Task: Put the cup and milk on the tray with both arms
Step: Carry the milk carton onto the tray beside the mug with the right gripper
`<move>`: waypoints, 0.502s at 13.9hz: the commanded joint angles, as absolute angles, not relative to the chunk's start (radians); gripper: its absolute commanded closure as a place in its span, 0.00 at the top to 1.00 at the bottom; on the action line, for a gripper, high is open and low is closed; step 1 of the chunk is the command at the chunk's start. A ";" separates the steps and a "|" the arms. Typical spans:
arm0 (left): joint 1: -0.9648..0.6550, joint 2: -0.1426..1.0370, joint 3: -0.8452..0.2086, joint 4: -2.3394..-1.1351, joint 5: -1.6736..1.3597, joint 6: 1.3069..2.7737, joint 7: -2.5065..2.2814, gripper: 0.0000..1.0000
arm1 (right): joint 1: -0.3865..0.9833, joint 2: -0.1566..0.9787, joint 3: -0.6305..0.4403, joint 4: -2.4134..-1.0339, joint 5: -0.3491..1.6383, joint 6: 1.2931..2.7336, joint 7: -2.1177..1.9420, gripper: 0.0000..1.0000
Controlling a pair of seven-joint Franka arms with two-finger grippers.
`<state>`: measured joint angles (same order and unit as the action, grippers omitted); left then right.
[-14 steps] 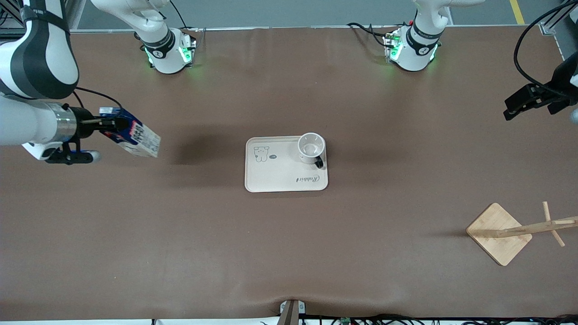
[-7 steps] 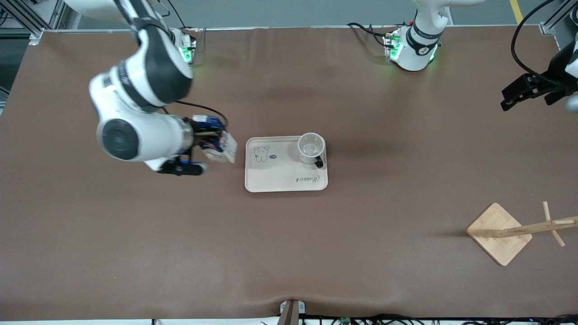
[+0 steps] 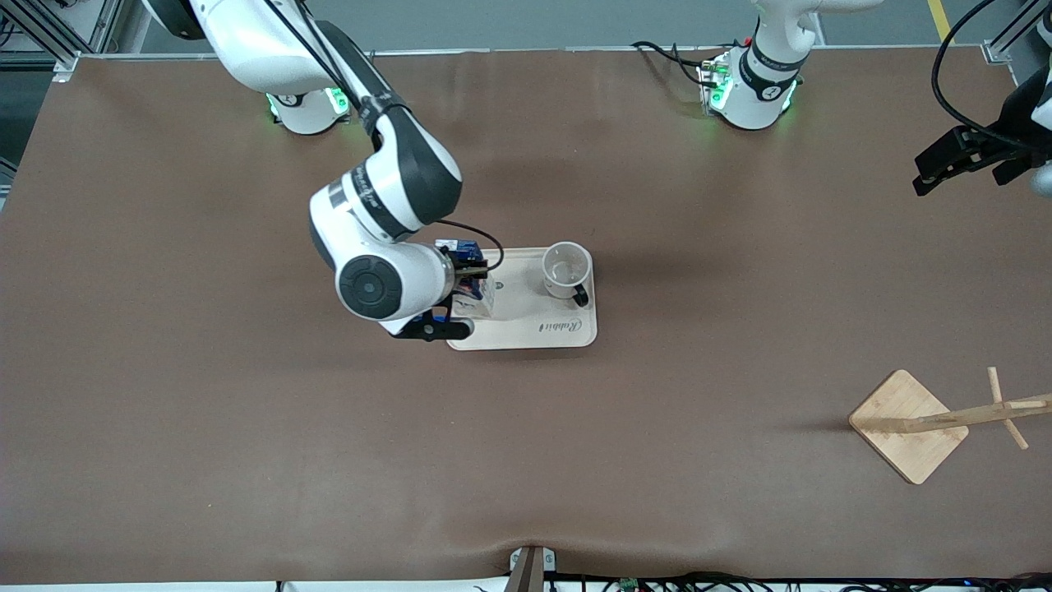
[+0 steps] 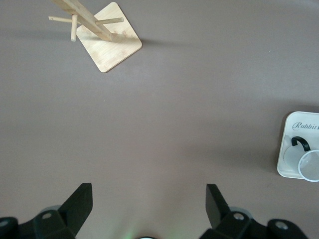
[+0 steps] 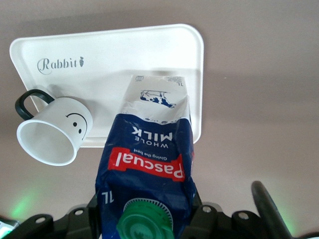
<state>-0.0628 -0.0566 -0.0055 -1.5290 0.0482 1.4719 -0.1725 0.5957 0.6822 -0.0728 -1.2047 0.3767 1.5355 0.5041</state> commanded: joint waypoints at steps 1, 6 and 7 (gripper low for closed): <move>-0.067 -0.074 -0.002 -1.546 0.032 1.471 -0.158 1.00 | 0.604 0.710 -0.084 -1.175 0.413 1.523 0.535 0.00; -0.063 -0.072 -0.002 -1.546 0.032 1.471 -0.158 1.00 | 0.635 0.732 -0.084 -1.203 0.407 1.562 0.529 0.00; -0.061 -0.072 -0.002 -1.546 0.032 1.471 -0.158 1.00 | 0.635 0.733 -0.084 -1.203 0.407 1.566 0.531 0.00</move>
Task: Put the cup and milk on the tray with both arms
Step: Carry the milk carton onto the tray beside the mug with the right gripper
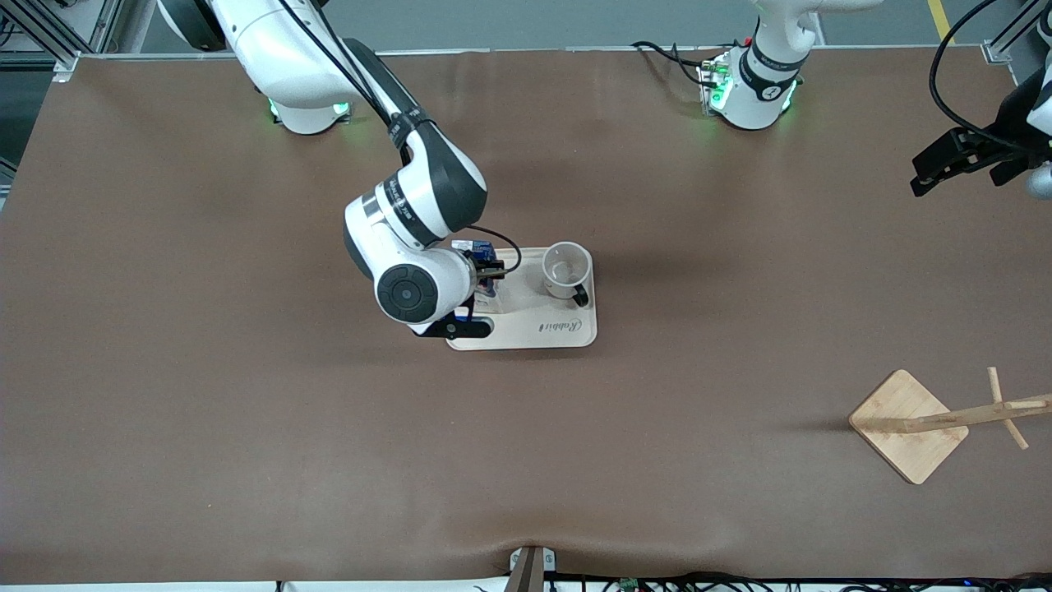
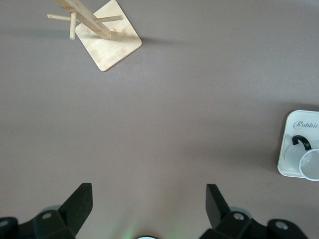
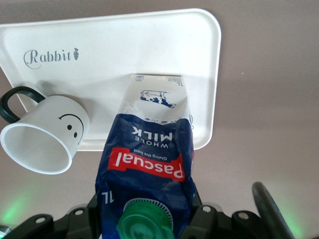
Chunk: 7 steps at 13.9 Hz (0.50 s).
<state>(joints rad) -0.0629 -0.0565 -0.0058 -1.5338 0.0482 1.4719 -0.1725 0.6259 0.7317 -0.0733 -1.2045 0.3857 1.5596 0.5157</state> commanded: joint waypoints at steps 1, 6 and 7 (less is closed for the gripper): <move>-0.061 -0.072 -0.002 -1.548 0.032 1.471 -0.158 1.00 | 0.635 0.735 -0.084 -1.203 0.405 1.566 0.531 0.00; -0.063 -0.077 -0.002 -1.548 0.032 1.470 -0.160 1.00 | 0.644 0.732 -0.086 -1.201 0.391 1.578 0.526 1.00; -0.063 -0.078 -0.002 -1.548 0.032 1.470 -0.160 1.00 | 0.638 0.729 -0.086 -1.198 0.394 1.575 0.523 1.00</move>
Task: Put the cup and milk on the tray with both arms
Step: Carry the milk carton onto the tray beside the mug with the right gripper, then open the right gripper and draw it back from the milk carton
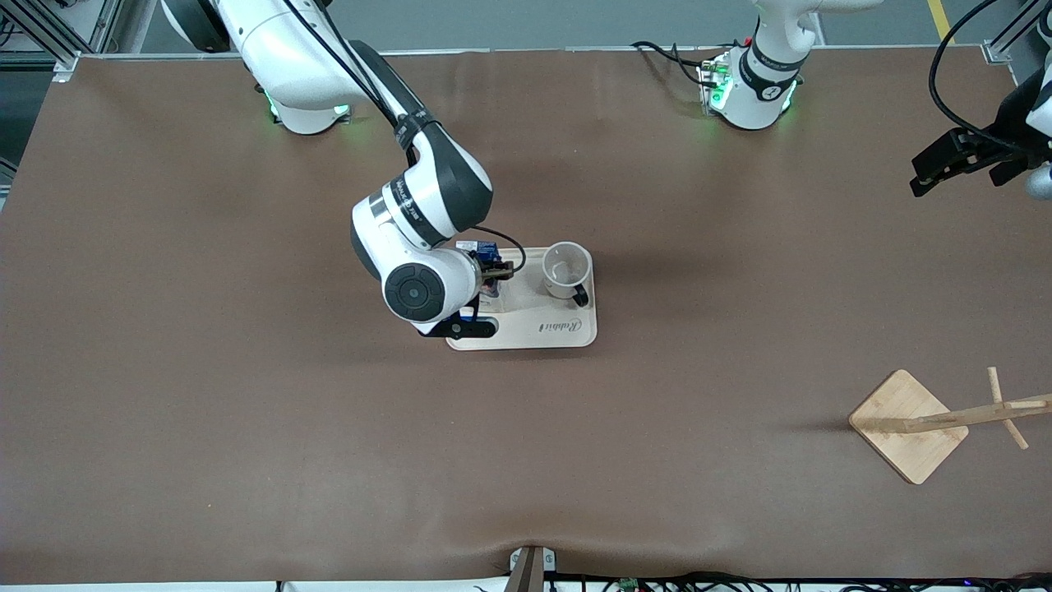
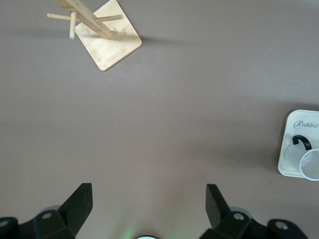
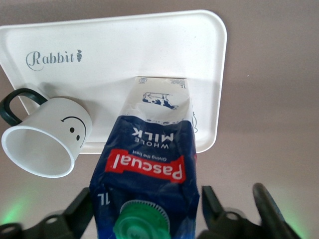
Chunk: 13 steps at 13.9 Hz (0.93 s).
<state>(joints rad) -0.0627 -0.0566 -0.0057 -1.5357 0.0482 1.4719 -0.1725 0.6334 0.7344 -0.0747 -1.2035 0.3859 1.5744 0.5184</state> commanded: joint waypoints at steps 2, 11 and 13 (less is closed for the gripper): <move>-0.064 -0.077 -0.003 -1.548 0.043 1.470 -0.156 1.00 | 0.634 0.704 -0.090 -1.189 0.391 1.565 0.523 1.00; -0.069 -0.078 -0.005 -1.545 0.043 1.470 -0.156 1.00 | 0.396 0.514 -0.089 -1.091 0.339 1.357 0.522 1.00; -0.071 -0.075 -0.005 -1.543 0.044 1.471 -0.156 1.00 | 0.344 0.408 -0.097 -1.091 0.305 1.322 0.517 1.00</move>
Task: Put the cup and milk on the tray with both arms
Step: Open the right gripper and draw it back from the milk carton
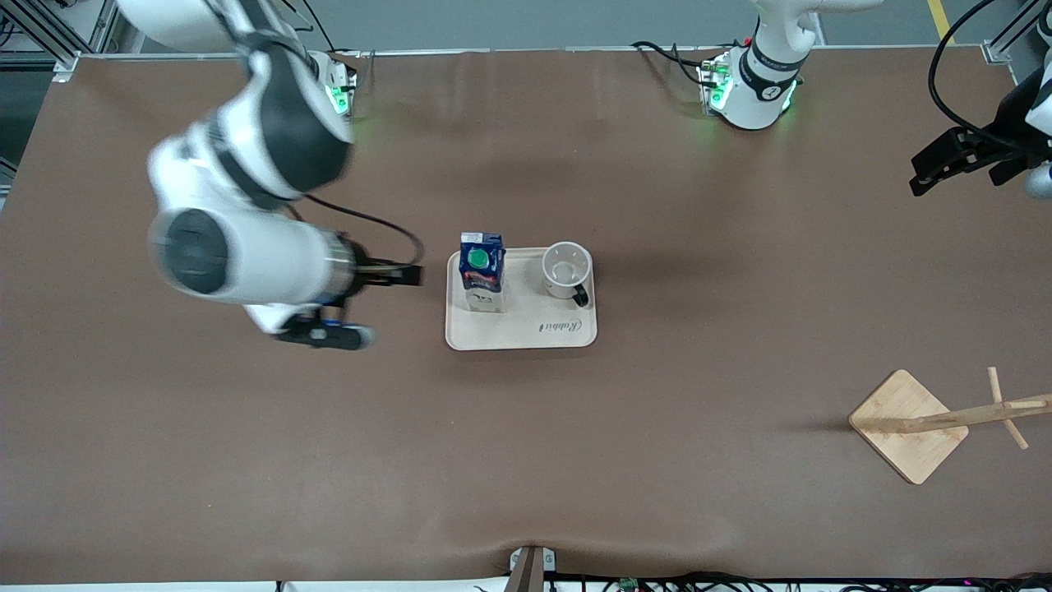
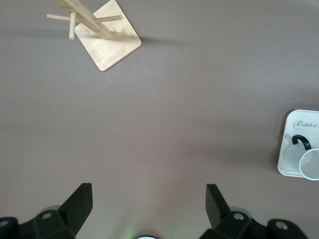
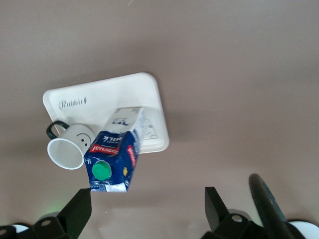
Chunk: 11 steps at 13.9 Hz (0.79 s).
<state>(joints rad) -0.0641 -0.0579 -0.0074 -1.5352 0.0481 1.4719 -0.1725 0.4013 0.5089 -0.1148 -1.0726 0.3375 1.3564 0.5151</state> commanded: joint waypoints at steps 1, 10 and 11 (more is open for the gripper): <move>-0.071 -0.075 -0.005 -1.543 0.044 1.471 -0.156 1.00 | 0.298 0.373 -0.092 -1.091 0.311 1.284 0.515 1.00; -0.075 -0.072 -0.020 -1.545 0.044 1.471 -0.158 1.00 | 0.120 0.207 -0.091 -1.184 0.074 1.216 0.334 1.00; -0.075 -0.072 -0.020 -1.546 0.044 1.470 -0.161 1.00 | 0.095 0.171 -0.092 -1.240 0.072 1.242 0.233 1.00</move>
